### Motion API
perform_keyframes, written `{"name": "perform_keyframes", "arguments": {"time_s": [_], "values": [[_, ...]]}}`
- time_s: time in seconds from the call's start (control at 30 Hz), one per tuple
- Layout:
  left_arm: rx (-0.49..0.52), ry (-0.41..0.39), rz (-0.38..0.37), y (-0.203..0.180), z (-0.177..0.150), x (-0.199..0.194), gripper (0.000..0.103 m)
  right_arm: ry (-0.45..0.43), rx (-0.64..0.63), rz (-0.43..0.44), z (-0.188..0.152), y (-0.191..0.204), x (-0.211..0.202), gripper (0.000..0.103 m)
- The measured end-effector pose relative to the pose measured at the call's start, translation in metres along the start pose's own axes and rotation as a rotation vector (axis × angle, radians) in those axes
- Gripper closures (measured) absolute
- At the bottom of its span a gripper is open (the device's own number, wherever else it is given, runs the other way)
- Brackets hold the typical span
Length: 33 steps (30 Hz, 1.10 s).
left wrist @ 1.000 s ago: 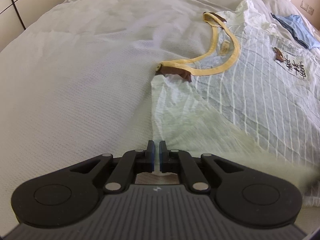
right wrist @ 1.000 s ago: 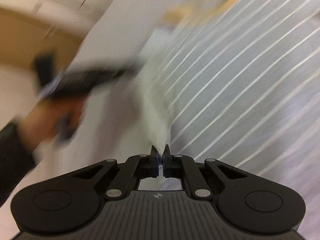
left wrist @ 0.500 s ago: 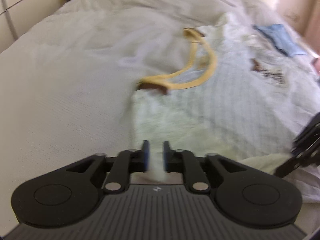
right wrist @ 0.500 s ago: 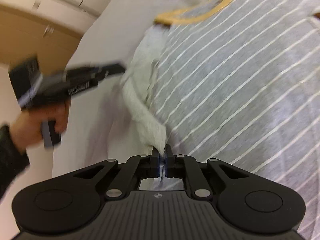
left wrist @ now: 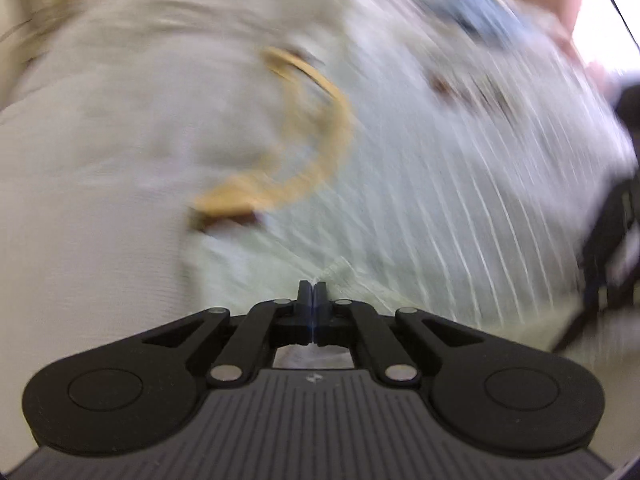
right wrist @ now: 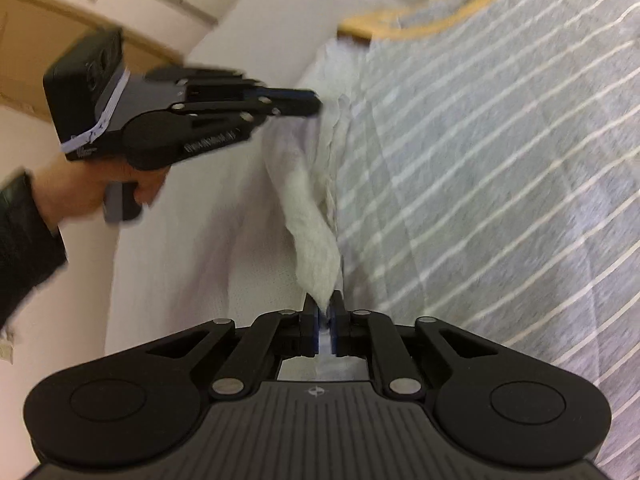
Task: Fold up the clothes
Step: 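Fold the gripped side edge over toward the shirt middle with both grippers, then open both grippers and lift them off the folded side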
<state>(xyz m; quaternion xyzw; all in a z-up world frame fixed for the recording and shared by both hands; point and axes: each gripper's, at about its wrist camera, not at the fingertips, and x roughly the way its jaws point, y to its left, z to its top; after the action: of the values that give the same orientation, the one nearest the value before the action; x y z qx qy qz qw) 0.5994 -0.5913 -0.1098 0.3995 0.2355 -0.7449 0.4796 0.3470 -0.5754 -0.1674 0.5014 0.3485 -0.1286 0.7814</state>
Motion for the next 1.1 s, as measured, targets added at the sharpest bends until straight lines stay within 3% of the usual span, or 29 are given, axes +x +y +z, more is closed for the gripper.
{"name": "perform_keyframes", "arguments": {"time_s": [0.1,0.2,0.33,0.5,0.57,0.6,0.67,0.87,0.93,1.0,1.1], "values": [[-0.128,-0.033,0.075,0.021,-0.004,-0.005,0.103,-0.023,0.019,-0.009,0.004,-0.004,-0.001,0.095],[-0.144,0.012,0.115,0.021,-0.01,0.007,0.103,-0.017,0.033,-0.028,0.008,-0.008,0.002,0.095],[-0.17,0.041,0.146,0.017,-0.015,0.019,0.103,0.06,0.036,-0.013,0.005,-0.013,0.006,0.095],[-0.193,0.061,0.181,0.02,-0.013,0.023,0.101,-0.019,0.089,-0.014,0.001,-0.02,-0.009,0.096],[-0.203,0.051,0.183,0.02,-0.011,0.019,0.099,-0.032,0.124,-0.013,-0.002,-0.023,-0.016,0.089],[-0.21,0.043,0.183,0.02,-0.011,0.015,0.09,-0.031,0.13,-0.012,-0.004,-0.023,-0.019,0.077],[-0.223,0.025,0.193,0.019,-0.012,0.006,0.083,-0.021,0.116,0.014,-0.007,-0.02,-0.017,0.065],[-0.263,0.002,0.184,0.009,-0.029,-0.017,0.083,-0.016,0.061,0.017,-0.005,-0.001,0.0,0.062],[-0.242,0.04,0.174,0.003,-0.036,-0.008,0.083,-0.029,0.059,0.008,-0.002,0.004,0.009,0.065],[-0.237,0.071,0.19,0.002,-0.041,0.005,0.082,-0.017,0.091,0.008,0.0,0.002,0.016,0.095],[-0.251,0.09,0.222,0.006,-0.044,0.016,0.082,0.03,0.061,0.03,-0.004,0.006,0.018,0.096]]}}
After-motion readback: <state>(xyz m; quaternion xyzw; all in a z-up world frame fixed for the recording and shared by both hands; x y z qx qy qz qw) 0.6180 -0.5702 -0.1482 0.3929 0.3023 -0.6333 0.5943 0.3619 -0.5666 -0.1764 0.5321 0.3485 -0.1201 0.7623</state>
